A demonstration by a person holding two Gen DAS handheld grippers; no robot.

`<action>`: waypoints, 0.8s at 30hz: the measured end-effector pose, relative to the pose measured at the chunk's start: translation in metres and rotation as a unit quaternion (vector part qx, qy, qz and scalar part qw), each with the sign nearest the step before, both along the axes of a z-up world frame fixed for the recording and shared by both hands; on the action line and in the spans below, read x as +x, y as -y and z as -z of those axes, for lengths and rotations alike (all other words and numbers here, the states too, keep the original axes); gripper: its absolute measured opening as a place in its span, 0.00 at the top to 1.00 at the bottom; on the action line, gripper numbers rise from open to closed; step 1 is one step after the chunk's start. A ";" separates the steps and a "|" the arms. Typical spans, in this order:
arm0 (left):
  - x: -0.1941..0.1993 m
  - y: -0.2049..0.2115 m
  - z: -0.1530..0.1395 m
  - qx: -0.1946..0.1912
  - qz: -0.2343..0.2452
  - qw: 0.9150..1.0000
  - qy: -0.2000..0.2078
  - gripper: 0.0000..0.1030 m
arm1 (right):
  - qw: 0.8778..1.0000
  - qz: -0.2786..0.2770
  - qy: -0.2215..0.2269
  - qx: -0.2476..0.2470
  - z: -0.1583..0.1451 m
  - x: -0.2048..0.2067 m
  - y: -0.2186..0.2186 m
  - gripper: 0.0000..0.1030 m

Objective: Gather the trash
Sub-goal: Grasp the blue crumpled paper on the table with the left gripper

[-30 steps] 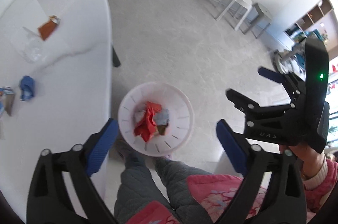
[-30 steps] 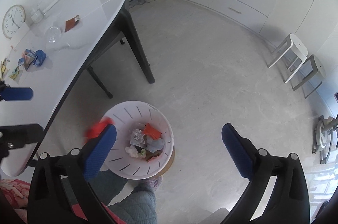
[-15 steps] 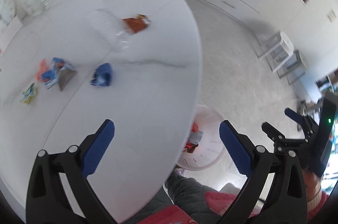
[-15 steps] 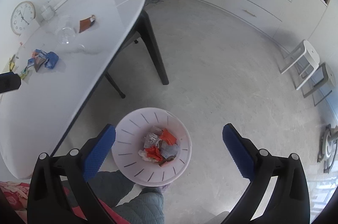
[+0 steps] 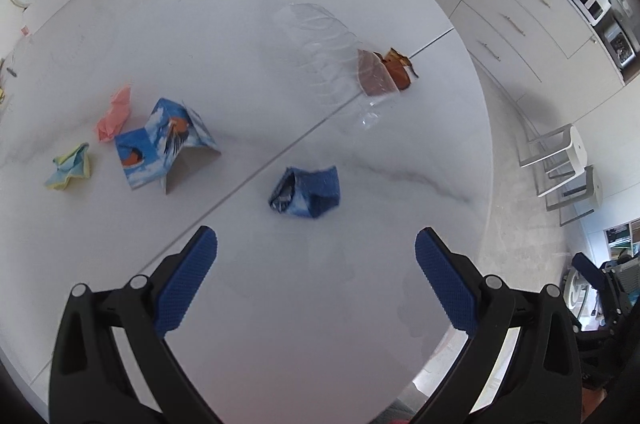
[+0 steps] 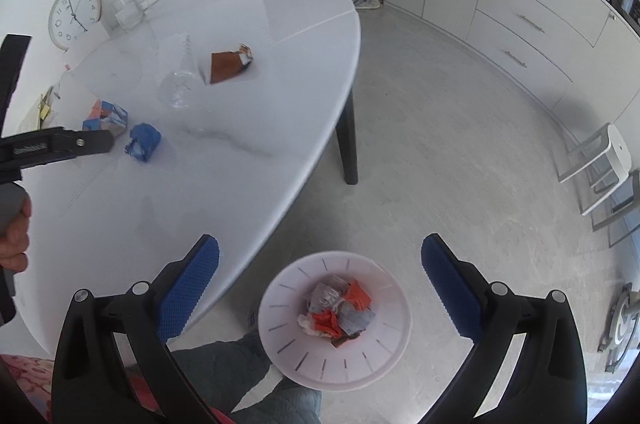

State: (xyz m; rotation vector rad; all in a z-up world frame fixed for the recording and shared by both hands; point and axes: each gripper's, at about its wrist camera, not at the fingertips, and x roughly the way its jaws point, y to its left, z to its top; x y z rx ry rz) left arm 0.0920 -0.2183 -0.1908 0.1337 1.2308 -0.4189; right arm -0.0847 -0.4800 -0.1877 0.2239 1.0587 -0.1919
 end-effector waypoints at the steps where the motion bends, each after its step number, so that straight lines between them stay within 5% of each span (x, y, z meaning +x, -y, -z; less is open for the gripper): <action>1: 0.005 0.003 0.004 0.003 0.004 1.000 0.001 0.08 | 1.000 -0.001 0.001 0.000 -0.001 0.006 -0.002 0.02; 7: 0.022 0.018 0.023 0.018 0.023 1.000 -0.007 0.10 | 1.000 -0.009 0.008 0.000 -0.006 0.033 -0.011 0.02; 17: 0.034 0.021 0.046 0.022 0.028 0.999 -0.029 0.62 | 1.000 -0.027 0.007 0.003 -0.006 0.061 -0.021 0.02; 24: 0.035 0.014 0.040 0.002 0.023 0.999 -0.024 0.74 | 0.999 -0.049 0.008 0.002 -0.009 0.068 -0.028 0.02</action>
